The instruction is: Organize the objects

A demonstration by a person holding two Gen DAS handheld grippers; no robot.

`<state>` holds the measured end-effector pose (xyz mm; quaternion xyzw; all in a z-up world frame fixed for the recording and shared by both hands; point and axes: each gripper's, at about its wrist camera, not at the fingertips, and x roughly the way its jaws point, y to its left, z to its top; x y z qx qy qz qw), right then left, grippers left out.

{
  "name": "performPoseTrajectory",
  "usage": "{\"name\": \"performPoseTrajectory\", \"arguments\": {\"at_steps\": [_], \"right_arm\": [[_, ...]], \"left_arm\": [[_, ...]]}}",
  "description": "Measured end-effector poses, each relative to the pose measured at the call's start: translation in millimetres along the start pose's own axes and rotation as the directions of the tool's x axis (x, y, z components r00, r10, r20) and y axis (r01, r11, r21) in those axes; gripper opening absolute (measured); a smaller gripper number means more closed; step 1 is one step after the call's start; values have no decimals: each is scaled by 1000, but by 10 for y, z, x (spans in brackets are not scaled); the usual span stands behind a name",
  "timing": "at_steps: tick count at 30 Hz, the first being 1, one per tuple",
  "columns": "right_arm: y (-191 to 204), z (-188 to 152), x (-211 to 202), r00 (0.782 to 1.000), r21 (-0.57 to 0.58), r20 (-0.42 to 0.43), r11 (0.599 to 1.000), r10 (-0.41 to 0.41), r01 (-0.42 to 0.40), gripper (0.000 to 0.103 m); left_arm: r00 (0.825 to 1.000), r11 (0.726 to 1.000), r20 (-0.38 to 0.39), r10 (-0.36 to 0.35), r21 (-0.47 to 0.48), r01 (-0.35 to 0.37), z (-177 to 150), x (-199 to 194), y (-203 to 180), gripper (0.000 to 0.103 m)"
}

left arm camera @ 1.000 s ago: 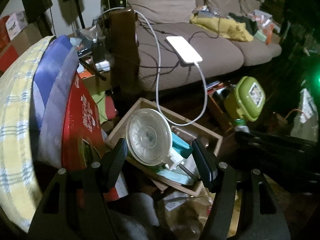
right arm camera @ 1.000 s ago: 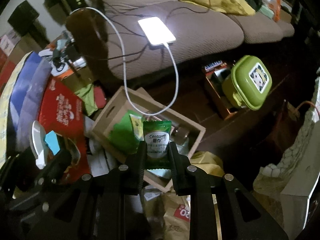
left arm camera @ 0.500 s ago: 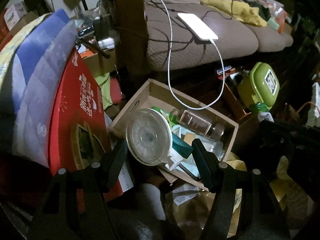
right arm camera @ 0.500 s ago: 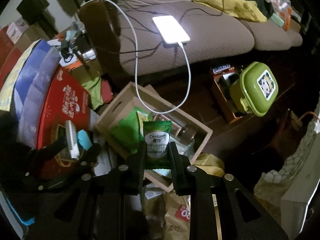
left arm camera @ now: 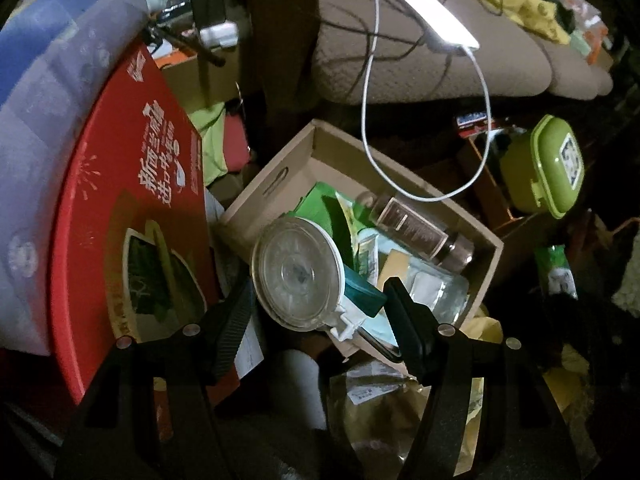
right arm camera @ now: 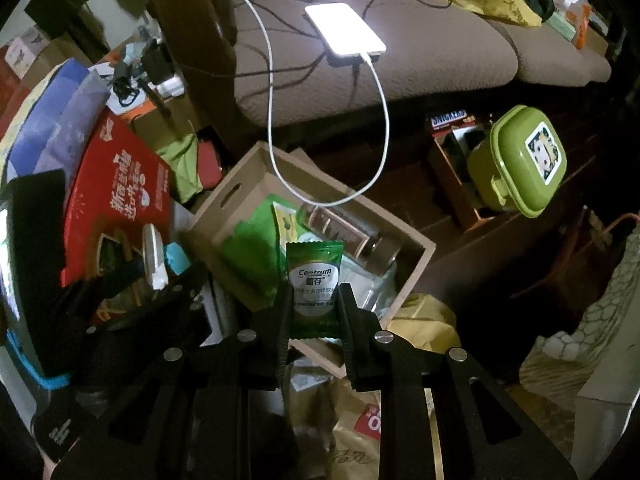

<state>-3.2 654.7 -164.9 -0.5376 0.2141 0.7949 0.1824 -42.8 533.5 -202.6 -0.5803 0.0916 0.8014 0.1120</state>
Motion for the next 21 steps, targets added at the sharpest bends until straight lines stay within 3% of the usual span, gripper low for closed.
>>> {"name": "performPoseTrajectory", "arguments": {"at_steps": [13, 21], "right_arm": [[30, -15, 92, 998, 27, -15, 998, 59, -58, 22], [8, -23, 192, 998, 37, -29, 998, 49, -48, 22]], "left_arm": [[998, 999, -55, 20, -42, -22, 78, 288, 20, 63], [998, 997, -69, 14, -70, -19, 106, 349, 51, 63]]}}
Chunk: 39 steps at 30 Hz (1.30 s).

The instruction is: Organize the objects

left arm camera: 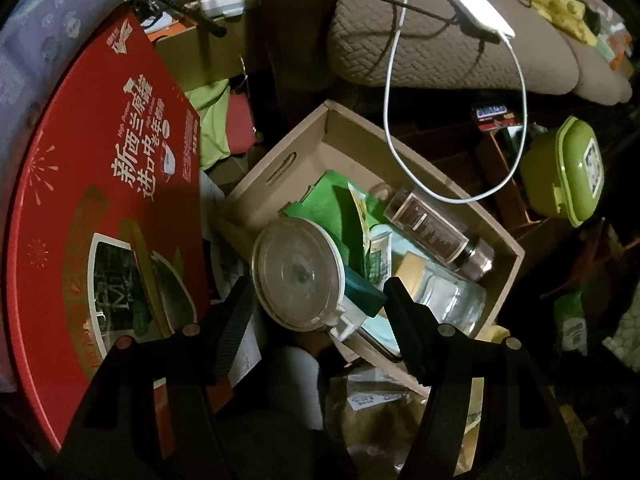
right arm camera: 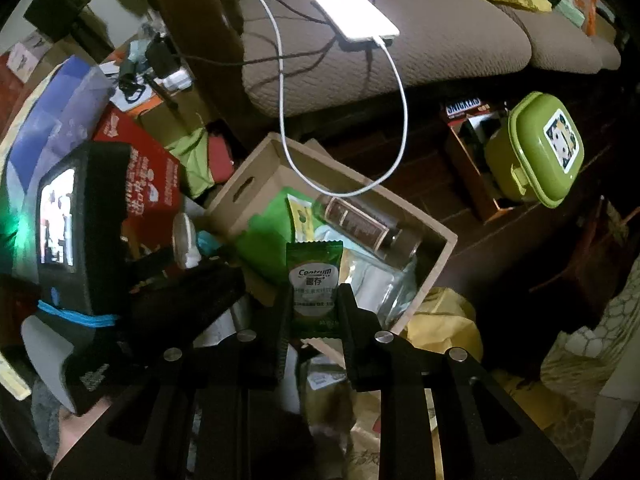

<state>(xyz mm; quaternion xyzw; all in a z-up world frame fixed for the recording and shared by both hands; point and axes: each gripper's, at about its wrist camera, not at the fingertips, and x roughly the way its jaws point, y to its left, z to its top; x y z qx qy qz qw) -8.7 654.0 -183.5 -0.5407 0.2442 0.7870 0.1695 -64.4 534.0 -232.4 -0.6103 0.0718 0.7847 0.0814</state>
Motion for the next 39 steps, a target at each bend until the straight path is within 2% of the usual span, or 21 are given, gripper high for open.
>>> {"name": "performPoseTrajectory", "arguments": {"at_steps": [15, 22, 27, 39], "right_arm": [[-77, -41, 249, 998, 51, -56, 999, 14, -12, 22], [-91, -30, 267, 998, 48, -55, 999, 8, -5, 22], [-152, -44, 348, 997, 68, -75, 998, 7, -2, 22], [-203, -85, 580, 993, 101, -119, 995, 24, -12, 22]], "left_arm": [[999, 998, -36, -25, -53, 23, 71, 146, -1, 63], [998, 995, -43, -52, -89, 48, 123, 190, 1, 63], [995, 985, -55, -84, -154, 75, 153, 252, 50, 63], [992, 975, -73, -105, -205, 88, 177, 367, 40, 63]]}}
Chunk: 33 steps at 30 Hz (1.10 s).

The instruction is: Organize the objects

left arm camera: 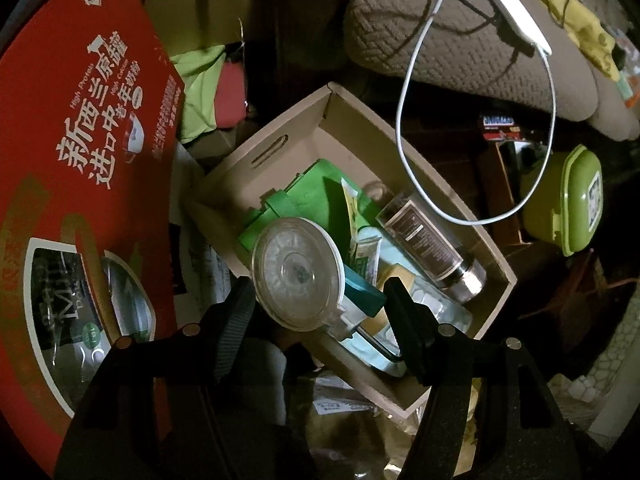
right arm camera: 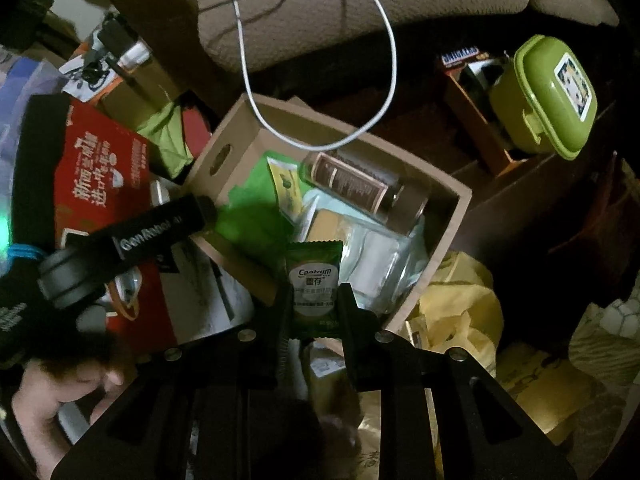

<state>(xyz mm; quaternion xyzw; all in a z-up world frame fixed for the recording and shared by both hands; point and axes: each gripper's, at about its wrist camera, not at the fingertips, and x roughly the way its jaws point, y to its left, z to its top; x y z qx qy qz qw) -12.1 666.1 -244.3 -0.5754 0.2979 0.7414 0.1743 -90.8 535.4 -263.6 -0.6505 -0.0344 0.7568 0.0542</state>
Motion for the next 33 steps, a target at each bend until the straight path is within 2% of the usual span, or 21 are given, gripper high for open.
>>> {"name": "performPoseTrajectory", "arguments": {"at_steps": [14, 33], "right_arm": [[-79, 9, 221, 999, 33, -38, 999, -7, 8, 22], [-134, -54, 601, 996, 77, -91, 997, 7, 0, 22]], "left_arm": [[999, 999, -31, -16, -35, 15, 46, 143, -24, 63], [997, 1000, -71, 21, 7, -21, 53, 354, -112, 63]]}}
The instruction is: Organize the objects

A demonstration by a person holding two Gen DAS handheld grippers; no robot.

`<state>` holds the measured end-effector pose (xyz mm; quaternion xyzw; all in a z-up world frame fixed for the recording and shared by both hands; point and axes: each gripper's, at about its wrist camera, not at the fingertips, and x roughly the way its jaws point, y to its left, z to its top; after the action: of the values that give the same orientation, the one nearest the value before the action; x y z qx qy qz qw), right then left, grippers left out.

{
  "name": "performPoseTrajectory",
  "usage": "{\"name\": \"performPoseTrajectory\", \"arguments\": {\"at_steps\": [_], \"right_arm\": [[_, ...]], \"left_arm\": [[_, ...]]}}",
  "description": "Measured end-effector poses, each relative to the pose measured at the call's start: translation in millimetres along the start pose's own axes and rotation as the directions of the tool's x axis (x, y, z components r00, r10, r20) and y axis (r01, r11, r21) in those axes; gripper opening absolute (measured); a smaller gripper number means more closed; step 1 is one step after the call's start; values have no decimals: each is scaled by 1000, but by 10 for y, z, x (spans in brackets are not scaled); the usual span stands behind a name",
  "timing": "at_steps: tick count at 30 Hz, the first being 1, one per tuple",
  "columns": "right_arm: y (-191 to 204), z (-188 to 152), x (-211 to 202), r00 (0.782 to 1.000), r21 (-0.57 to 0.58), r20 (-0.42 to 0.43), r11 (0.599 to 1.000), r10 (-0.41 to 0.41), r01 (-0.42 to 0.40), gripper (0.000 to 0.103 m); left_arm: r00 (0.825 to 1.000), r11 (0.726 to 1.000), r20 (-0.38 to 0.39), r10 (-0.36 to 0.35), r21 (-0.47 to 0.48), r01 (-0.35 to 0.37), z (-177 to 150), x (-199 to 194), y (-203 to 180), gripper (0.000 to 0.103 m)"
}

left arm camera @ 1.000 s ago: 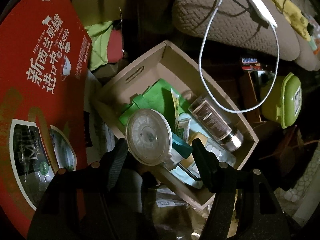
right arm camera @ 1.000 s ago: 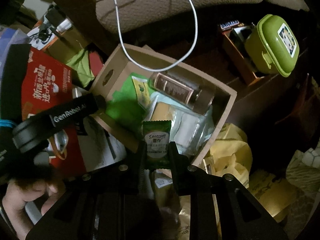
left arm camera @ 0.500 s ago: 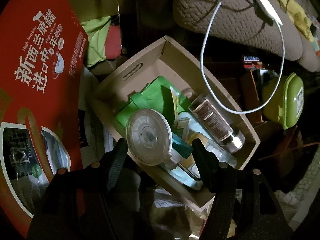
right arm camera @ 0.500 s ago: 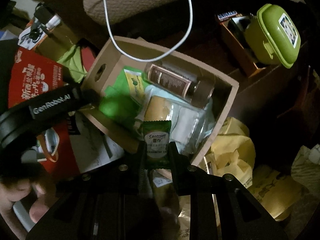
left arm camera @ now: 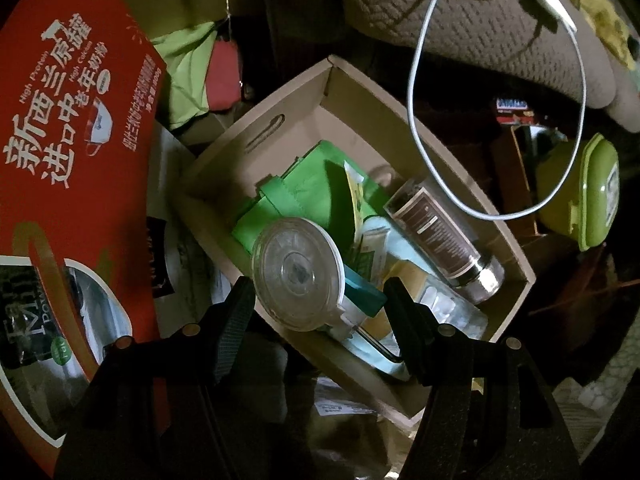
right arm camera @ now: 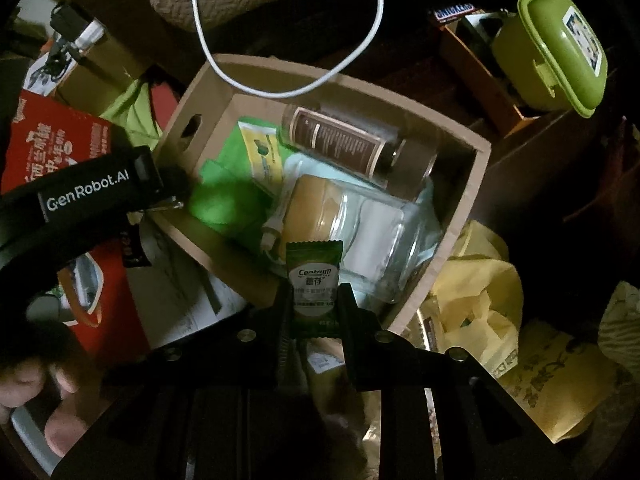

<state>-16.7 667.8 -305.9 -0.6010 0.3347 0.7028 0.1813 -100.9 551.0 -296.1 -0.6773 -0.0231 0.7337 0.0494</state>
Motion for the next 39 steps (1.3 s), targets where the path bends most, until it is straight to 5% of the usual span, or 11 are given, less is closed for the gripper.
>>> {"name": "performPoseTrajectory", "arguments": {"at_steps": [21, 39], "right_arm": [[-186, 7, 196, 1000, 69, 5, 997, -22, 22, 22], [-273, -4, 388, 998, 95, 2, 993, -65, 64, 22]], "left_arm": [[998, 996, -54, 11, 87, -7, 23, 243, -84, 63], [992, 997, -126, -27, 72, 37, 82, 472, -25, 63]]}}
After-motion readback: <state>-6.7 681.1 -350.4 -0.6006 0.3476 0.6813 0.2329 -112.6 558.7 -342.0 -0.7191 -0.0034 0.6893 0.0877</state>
